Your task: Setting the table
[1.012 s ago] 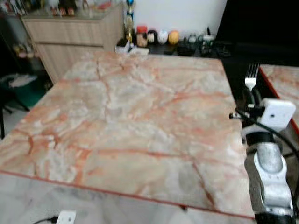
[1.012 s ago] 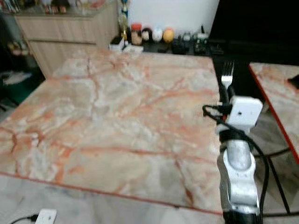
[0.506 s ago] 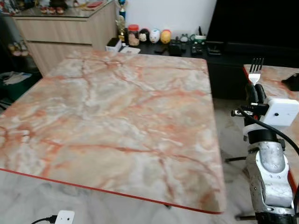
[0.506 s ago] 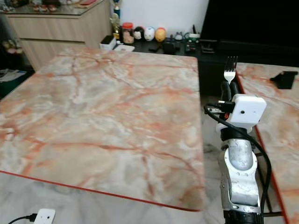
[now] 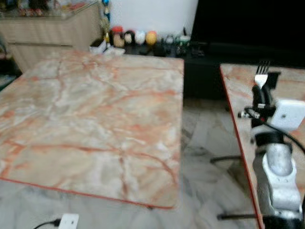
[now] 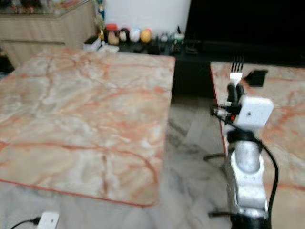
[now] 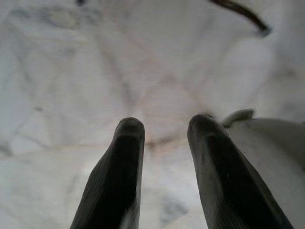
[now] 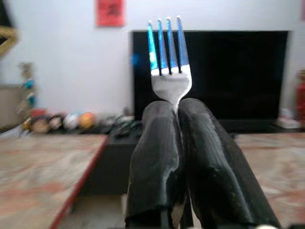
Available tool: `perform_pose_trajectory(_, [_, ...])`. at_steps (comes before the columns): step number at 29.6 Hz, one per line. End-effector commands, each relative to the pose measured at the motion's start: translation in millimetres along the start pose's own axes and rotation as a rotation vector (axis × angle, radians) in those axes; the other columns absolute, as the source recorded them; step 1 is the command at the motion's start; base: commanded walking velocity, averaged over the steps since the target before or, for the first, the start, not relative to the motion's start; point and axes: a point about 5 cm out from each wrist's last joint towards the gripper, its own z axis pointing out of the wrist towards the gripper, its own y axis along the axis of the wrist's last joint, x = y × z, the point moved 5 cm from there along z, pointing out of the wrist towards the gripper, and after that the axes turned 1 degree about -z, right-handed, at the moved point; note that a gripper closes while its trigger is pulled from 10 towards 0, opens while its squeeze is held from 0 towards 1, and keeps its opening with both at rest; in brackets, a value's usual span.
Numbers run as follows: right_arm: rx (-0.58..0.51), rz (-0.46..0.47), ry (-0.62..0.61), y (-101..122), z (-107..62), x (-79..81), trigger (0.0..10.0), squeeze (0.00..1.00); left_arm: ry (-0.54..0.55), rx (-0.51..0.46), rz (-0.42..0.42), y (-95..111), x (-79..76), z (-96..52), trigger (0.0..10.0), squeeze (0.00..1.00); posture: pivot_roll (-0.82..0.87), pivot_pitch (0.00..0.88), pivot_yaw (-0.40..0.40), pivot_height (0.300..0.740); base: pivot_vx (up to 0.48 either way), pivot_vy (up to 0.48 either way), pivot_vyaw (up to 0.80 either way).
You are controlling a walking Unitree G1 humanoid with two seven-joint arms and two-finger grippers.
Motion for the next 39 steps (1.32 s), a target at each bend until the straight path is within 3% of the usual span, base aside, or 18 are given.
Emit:
perform_pose_trajectory(1, [-0.017, 0.01, 0.023, 5.3, 2.9, 8.5, 10.0, 0.0, 0.021, 0.01, 0.007, -2.6, 8.6, -0.9, 10.0, 0.0, 0.02, 0.0, 0.005, 0.74, 0.0, -0.48, 0.0])
perform_pose_trajectory(19, [-0.014, 0.009, 0.022, 4.9, 4.7, 8.5, 10.0, 0.0, 0.025, 0.004, -0.008, -1.2, 8.6, -0.7, 10.0, 0.0, 0.02, 0.001, 0.005, 0.74, 0.0, -0.474, 0.0])
perform_pose_trajectory(39, [-0.009, 0.029, 0.025, 3.5, 4.3, 10.8, 10.0, 0.0, 0.014, 0.0, 0.017, -2.3, 6.7, -1.1, 10.0, 0.0, 0.01, 0.0, 0.007, 0.74, 0.0, 0.0, 0.0])
